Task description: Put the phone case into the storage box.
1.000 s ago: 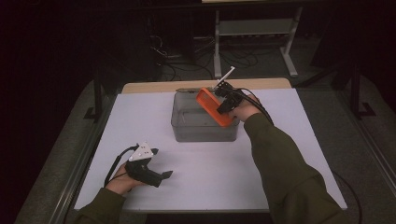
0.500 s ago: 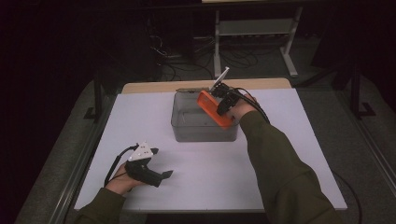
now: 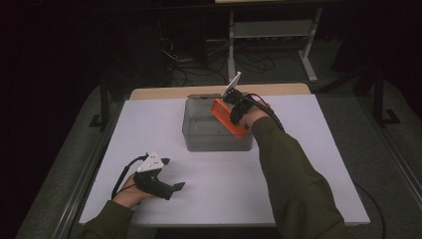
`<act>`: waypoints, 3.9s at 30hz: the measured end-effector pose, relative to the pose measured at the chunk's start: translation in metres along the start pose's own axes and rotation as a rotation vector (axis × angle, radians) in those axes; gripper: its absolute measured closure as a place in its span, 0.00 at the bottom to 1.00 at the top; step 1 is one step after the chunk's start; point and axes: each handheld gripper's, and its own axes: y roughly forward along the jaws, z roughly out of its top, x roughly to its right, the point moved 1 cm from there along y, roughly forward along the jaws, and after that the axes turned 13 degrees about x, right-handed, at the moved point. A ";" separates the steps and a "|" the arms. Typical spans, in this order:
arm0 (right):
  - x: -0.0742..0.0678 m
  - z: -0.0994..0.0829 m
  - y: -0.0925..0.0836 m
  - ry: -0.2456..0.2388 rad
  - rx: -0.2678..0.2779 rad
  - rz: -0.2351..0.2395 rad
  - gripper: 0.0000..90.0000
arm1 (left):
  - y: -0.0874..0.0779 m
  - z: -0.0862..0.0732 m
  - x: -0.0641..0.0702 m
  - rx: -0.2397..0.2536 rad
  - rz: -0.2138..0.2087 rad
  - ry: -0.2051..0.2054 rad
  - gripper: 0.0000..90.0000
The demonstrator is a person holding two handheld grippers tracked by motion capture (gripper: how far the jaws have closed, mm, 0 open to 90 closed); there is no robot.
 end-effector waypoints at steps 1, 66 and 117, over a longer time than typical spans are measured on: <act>0.000 0.000 0.000 0.008 -0.002 -0.002 0.89 | 0.000 0.000 0.000 0.002 0.000 -0.002 0.00; 0.016 -0.003 0.013 0.435 -0.143 -0.147 0.89 | 0.002 0.001 0.004 -0.007 -0.024 0.001 0.00; 0.017 -0.010 0.025 0.493 -0.170 -0.179 0.87 | 0.003 0.001 0.005 -0.011 -0.037 -0.003 0.00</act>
